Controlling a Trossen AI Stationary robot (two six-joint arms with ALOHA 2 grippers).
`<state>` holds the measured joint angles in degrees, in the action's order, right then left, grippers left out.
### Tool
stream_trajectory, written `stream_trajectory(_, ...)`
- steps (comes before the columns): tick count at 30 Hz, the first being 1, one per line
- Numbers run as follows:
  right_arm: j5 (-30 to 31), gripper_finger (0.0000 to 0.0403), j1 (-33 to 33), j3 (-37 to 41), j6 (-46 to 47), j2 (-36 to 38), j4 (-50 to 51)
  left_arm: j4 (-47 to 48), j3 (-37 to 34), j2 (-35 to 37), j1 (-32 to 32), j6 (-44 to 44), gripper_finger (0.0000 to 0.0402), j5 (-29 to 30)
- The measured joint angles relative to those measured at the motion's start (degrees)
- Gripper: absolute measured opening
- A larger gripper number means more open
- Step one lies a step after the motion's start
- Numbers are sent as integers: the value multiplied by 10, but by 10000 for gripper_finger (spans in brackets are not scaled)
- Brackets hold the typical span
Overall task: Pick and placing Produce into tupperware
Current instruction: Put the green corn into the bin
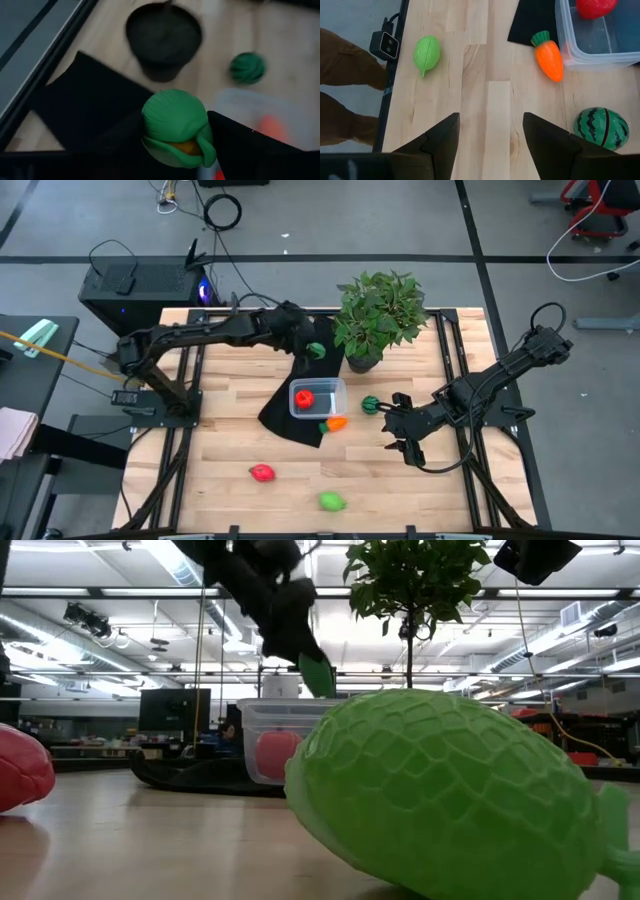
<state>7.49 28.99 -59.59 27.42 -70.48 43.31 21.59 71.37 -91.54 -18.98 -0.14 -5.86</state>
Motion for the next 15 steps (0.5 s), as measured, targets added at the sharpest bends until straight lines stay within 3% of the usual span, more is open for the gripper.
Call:
stream_trajectory(10, 6, 225, 0, 0, -5, 0, 2, -6, 1, 18, 103, -41, 219, 5)
stream_trajectory(15, 8, 225, -5, 0, -6, 0, 3, -11, 0, -2, 118, -42, 214, 19)
